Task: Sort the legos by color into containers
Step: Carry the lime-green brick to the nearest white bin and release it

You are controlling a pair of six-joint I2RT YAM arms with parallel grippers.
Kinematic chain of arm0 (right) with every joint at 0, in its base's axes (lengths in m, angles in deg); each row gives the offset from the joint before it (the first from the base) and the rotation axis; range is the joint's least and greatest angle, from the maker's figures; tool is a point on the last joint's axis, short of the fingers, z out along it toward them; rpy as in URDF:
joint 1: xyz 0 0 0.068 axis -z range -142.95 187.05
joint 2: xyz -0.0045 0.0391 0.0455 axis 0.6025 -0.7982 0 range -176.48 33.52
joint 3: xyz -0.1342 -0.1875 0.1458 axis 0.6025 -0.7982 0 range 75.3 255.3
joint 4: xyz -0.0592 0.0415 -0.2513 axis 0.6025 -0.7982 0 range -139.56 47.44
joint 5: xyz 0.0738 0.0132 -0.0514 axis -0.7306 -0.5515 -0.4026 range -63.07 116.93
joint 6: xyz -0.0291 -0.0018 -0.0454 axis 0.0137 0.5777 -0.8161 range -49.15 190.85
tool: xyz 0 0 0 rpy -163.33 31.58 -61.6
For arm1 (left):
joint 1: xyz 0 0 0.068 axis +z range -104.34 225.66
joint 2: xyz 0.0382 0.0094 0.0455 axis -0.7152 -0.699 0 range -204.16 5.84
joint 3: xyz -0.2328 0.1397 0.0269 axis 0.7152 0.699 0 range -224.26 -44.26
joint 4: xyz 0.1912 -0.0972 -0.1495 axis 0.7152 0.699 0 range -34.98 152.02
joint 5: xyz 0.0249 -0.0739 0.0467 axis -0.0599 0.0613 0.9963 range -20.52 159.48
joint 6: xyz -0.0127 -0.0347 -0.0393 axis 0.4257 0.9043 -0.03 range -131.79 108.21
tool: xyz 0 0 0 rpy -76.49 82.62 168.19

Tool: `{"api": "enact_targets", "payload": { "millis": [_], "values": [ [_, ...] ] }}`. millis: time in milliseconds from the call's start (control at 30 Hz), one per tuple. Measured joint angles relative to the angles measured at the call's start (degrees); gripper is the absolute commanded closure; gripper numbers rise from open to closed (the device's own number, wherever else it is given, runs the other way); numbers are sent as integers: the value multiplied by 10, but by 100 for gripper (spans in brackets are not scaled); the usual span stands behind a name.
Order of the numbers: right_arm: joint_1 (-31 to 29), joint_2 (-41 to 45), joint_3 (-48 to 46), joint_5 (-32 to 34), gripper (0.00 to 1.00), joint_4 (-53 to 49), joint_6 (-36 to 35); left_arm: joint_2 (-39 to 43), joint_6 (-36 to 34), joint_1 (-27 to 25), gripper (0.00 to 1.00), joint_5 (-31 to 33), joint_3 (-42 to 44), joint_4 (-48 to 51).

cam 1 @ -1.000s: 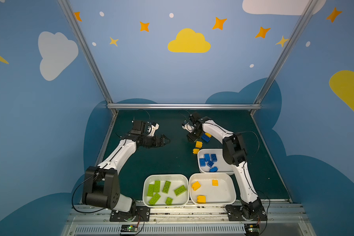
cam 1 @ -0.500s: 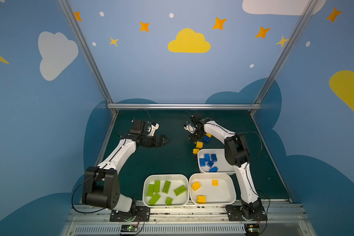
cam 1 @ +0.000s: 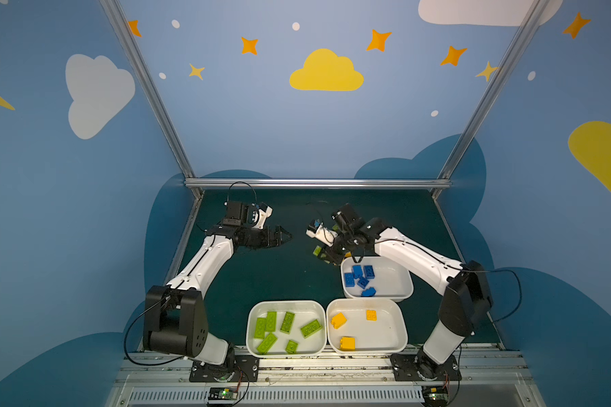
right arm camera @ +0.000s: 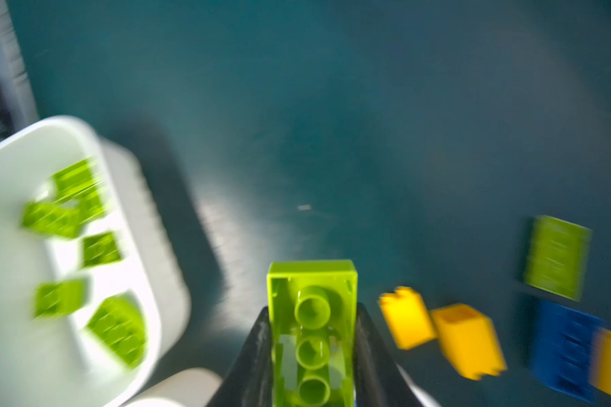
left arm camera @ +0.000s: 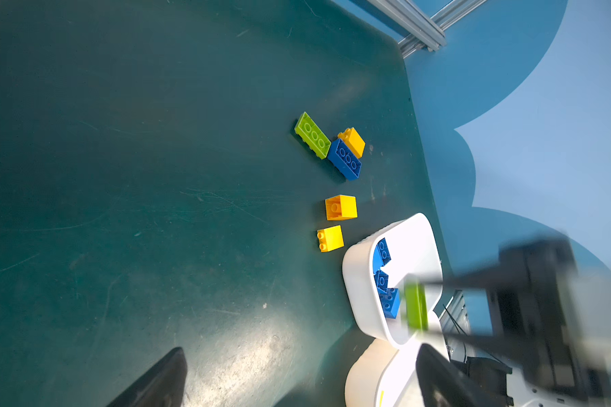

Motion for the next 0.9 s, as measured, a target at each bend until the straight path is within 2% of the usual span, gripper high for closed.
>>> {"api": "enact_targets", "payload": {
  "millis": [167,400,600,733,900],
  "values": [
    [-108,36,-82,-22,75,22,-24,0,0,2,1,2,-1,1],
    [-202,16,-119,-3,74,43,-90,0,0,3,1,2,-1,0],
    [-225,-35,-118,16,70,64,-130,7,0,3,1,9,8,1],
    [-229,-60,-109,32,53,70,-151,11,0,4,1,10,15,2],
    [-228,-57,-107,50,44,71,-160,12,0,4,1,11,19,3]
  ]
}}
